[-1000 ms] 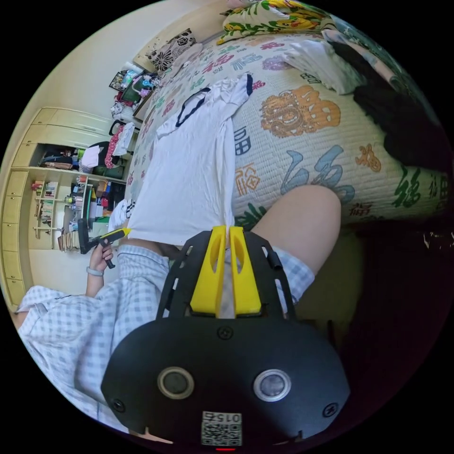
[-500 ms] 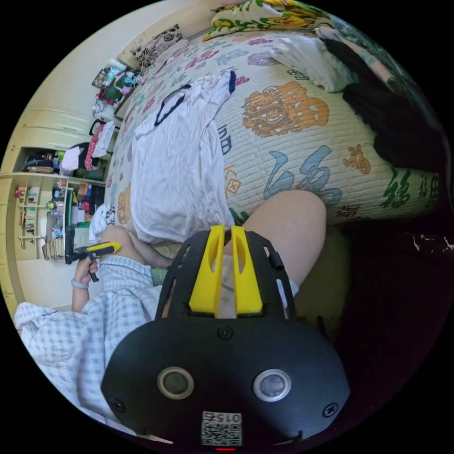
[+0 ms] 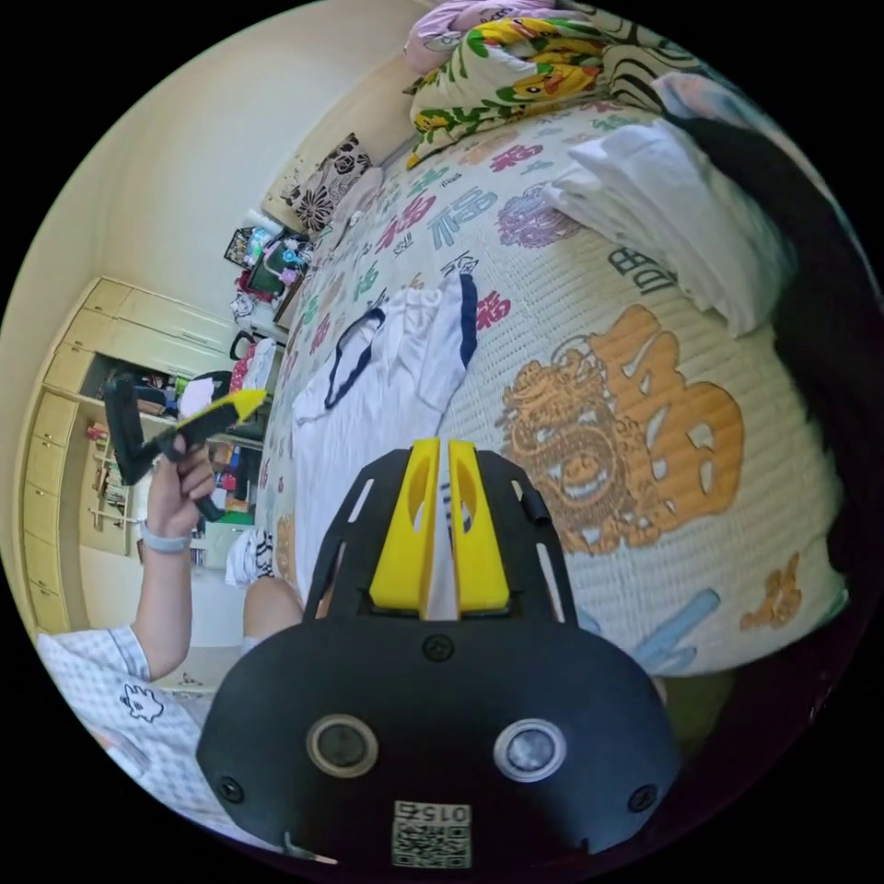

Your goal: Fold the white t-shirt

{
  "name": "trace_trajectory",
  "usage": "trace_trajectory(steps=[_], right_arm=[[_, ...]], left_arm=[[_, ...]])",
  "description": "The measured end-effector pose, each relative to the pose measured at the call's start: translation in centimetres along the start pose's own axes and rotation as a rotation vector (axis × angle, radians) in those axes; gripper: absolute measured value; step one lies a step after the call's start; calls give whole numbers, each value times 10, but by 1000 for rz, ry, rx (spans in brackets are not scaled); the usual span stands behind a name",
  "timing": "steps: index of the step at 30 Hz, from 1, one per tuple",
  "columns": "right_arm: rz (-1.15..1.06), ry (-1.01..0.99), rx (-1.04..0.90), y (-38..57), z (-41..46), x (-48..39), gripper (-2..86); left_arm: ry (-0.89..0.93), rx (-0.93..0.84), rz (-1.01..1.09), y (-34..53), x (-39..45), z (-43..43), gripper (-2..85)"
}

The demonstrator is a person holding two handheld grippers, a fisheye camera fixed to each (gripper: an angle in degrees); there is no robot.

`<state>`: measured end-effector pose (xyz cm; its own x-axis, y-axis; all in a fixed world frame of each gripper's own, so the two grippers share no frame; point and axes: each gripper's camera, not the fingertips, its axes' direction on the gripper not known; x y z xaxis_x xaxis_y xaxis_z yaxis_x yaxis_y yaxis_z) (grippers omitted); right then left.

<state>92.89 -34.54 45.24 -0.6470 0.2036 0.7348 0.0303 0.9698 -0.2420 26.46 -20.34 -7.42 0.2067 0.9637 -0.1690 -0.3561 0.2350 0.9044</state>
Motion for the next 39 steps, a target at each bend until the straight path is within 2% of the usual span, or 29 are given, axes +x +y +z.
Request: trace_trajectory(steps=[5, 9, 12, 18, 22, 27, 30, 33, 39], right_arm=[[4, -100, 46, -8, 16, 32, 3], [6, -164, 84, -4, 17, 56, 4], [24, -158, 85, -3, 18, 73, 3], [56, -240, 149, -14, 20, 95, 5], [16, -274, 171, -33, 27, 89, 16], [-107, -252, 88, -65, 44, 68, 41], [-208, -360, -46, -79, 61, 54, 49], [-258, -343, -130, -79, 71, 45, 21], [-189, -251, 131, -47, 18, 67, -2]], left_arm=[[-82, -110, 101, -126, 36, 115, 76], [-206, -213, 165, -168, 54, 183, 71], [-326, -341, 238, -178, 56, 225, 31], [-226, -68, 204, -168, 31, 182, 2], [-54, 105, 155, -152, 2, 139, -3], [-6, 161, 130, -143, -17, 125, -5], [-13, 157, 118, -145, -24, 130, -5], [12, 165, 107, -150, -29, 137, -6], [41, 206, 100, -173, -31, 147, -5]])
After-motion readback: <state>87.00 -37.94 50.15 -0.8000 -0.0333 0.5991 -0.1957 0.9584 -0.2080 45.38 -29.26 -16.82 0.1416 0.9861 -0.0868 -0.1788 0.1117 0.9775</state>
